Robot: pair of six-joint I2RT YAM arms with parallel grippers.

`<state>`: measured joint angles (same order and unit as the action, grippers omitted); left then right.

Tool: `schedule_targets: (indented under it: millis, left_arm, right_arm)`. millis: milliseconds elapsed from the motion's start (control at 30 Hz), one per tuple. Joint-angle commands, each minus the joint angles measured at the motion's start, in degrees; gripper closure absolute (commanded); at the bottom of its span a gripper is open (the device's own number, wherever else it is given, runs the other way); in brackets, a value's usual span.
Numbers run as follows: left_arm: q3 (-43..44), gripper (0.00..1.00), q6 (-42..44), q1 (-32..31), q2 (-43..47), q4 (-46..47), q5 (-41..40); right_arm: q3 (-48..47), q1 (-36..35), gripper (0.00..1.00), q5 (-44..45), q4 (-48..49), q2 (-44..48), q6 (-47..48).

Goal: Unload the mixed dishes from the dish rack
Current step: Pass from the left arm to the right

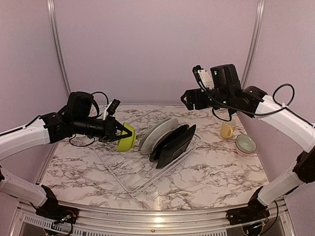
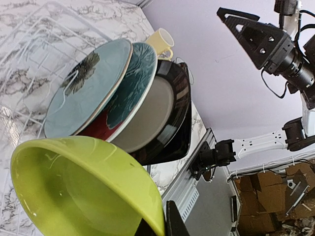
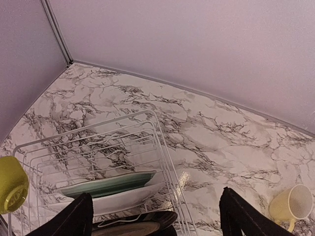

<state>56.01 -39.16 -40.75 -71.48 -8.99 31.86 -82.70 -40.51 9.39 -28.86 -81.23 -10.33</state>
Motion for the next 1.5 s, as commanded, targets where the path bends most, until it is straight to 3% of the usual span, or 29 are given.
schedule_targets:
  millis: [0,267,433,533,633,767,967,1200,1467]
  left_arm:
    - [7.0,1.00,9.3,-2.8,3.0,-6.1,-15.2]
    - [16.5,1.00,22.3,-9.6,0.8,-9.6,-33.0]
    - [18.0,1.00,24.0,-11.0,-0.6,-4.1,-37.3]
    - [19.1,1.00,15.3,-11.0,-1.7,0.3,-39.3]
    - [18.9,1.00,-1.4,-10.5,-1.9,3.9,-46.8]
    - [15.0,1.00,-17.2,-9.0,-1.6,19.1,-44.4]
    - [14.1,1.00,-38.3,-5.7,-4.1,24.5,-44.9]
    - [10.2,1.00,-52.0,-5.2,-4.4,28.0,-52.2]
    - [7.0,1.00,-60.9,-5.2,-5.5,32.7,-54.3]
  right_arm:
    - [-3.0,-0.3,0.14,3.3,-2.0,0.9,1.9]
    - [-7.7,-0.3,0.14,1.6,-4.8,-0.7,1.2]
    - [-10.6,-0.4,0.14,-1.7,-4.7,-1.2,0.7]
    - [-11.4,-0.4,0.14,-4.0,-3.5,-1.8,0.7]
    - [-11.3,-0.8,0.15,-6.2,-1.7,-2.6,-0.2]
    - [-10.1,-2.9,0.15,-7.3,3.3,-4.0,-0.3]
    - [-10.8,-9.1,0.15,-5.9,10.7,-7.6,2.5]
    - [-10.2,-15.4,0.17,1.6,20.9,-12.6,7.4]
    - [-8.0,-21.3,0.25,14.6,32.6,-16.8,15.7]
